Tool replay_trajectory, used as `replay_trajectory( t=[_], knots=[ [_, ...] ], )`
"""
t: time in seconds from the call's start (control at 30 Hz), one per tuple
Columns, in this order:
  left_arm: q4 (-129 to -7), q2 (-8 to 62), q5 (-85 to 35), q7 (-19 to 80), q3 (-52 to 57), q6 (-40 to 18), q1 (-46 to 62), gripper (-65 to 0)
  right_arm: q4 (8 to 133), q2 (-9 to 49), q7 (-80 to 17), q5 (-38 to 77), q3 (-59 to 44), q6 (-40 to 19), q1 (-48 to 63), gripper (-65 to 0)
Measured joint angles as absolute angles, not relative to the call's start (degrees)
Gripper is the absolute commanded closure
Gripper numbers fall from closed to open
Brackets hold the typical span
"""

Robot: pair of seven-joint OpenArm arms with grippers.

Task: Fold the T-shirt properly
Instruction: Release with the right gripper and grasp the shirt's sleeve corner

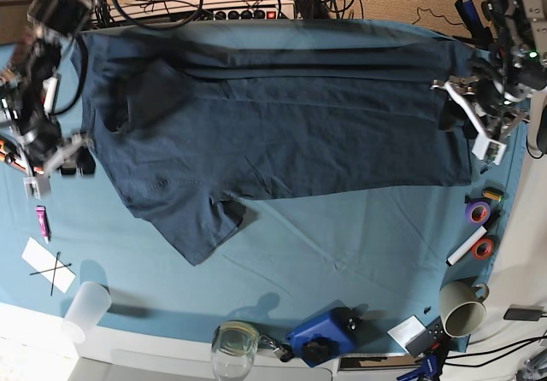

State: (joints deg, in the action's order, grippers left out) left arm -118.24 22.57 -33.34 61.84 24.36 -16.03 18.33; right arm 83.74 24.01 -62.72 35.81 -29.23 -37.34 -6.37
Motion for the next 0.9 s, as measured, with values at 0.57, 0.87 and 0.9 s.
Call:
replay_trajectory(
  t=[0.57, 0.87, 0.9],
  knots=[
    [-118.24, 22.72, -31.09, 61.43, 22.61, -16.03, 18.35, -30.9, 42.19, 24.51, -59.96, 33.56, -28.38, -40.07, -27.09, -27.9],
    [-118.24, 22.70, -31.14, 61.17, 22.61, -16.05, 16.75, -30.9, 42.87, 25.39, -58.59, 39.77, -16.93, -40.84, -23.94, -27.8],
    [-118.24, 22.70, -31.14, 61.14, 22.61, -16.05, 16.58, -30.9, 42.96, 25.43, -58.19, 40.71, -14.87, -40.88, -23.77, -26.6]
  ],
)
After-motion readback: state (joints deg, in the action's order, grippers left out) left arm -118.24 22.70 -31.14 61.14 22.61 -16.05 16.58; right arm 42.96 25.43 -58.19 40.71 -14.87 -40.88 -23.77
